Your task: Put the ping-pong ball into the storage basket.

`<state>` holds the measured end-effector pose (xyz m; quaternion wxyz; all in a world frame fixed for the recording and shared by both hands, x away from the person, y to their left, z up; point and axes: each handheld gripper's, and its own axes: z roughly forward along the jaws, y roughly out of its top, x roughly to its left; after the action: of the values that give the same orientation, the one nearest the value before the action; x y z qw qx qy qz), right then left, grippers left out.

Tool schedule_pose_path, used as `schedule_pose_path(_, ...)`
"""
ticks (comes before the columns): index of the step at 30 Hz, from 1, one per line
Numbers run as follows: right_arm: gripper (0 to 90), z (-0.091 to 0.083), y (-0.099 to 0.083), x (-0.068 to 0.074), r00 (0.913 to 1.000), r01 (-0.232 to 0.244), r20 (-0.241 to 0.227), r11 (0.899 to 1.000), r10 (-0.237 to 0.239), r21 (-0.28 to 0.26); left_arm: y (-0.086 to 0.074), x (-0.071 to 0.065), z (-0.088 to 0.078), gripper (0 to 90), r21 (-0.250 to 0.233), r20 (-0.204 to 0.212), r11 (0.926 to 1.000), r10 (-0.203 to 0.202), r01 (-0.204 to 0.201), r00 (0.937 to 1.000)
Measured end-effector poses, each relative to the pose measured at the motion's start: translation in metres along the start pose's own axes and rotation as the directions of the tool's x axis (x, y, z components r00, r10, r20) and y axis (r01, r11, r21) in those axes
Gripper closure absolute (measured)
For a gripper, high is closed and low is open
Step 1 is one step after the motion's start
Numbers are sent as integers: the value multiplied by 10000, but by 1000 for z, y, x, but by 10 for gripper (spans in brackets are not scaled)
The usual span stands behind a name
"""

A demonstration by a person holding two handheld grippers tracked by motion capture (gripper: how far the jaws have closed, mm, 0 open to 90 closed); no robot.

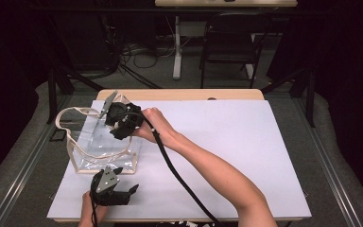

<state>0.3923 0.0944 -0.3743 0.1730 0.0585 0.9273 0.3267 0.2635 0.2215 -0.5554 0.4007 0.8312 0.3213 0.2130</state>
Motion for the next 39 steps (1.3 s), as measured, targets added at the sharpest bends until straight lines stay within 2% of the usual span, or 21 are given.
schedule_pose_path(39,507,8,1,5,9994,299,-214,9984,-289,480,0,0,0,164,14,24,10000,-2,2,10000)
